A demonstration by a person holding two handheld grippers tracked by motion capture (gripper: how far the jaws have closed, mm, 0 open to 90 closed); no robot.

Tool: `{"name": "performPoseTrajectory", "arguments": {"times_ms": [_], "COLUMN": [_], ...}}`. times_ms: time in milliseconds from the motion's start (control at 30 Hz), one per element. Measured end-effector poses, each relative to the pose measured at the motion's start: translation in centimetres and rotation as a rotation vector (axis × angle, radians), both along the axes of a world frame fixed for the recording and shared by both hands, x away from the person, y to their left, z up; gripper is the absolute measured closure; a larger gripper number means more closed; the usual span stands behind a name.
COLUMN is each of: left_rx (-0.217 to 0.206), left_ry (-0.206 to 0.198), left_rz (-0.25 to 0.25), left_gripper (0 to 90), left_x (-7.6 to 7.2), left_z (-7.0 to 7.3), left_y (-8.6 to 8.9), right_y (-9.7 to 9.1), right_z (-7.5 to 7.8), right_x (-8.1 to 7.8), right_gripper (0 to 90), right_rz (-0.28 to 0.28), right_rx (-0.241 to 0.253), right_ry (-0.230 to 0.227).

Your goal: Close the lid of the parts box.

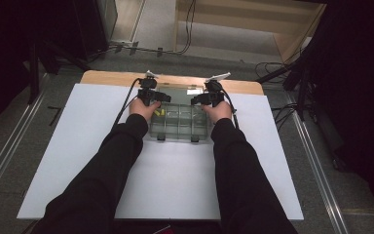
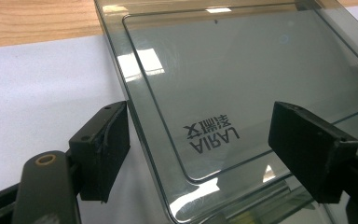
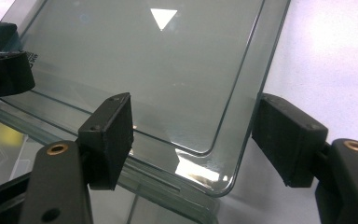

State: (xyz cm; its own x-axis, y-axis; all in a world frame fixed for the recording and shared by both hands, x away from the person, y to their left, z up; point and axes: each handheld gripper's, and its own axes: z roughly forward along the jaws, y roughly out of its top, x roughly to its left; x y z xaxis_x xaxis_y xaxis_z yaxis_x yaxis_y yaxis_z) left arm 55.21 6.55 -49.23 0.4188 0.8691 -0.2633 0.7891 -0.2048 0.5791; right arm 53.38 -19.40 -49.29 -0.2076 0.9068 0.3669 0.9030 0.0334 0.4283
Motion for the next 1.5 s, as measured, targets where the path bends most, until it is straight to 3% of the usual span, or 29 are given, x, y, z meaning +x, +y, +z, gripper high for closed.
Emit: {"name": "performPoseTrajectory", "arguments": {"times_ms": [467, 767, 1200, 1500], "left_rx": [-0.007, -0.012, 0.000, -0.054], "left_ry": [-0.011, 0.053, -0.012, -0.074], "left_rz": [0.000, -0.019, -0.018, -0.030], "left_gripper": [20.1, 26.5, 27.5, 31.7], "left_x": [-0.1, -0.1, -0.4, -0.8], "left_z": [-0.1, 0.4, 0.6, 1.4], "left_y": [0.0, 0.5, 0.2, 1.1], "right_y": [-0.1, 0.0, -0.1, -0.4], "right_z": [0.2, 0.3, 0.7, 1.6], "right_x": [0.1, 0.0, -0.1, -0.3], "right_gripper": [29.9, 30.0, 31.3, 33.8], "right_rz": [0.009, 0.009, 0.032, 0.042], "right_rx": [-0.004, -0.020, -0.045, -0.030], "right_ry": [0.018, 0.005, -0.048, -0.120]}}
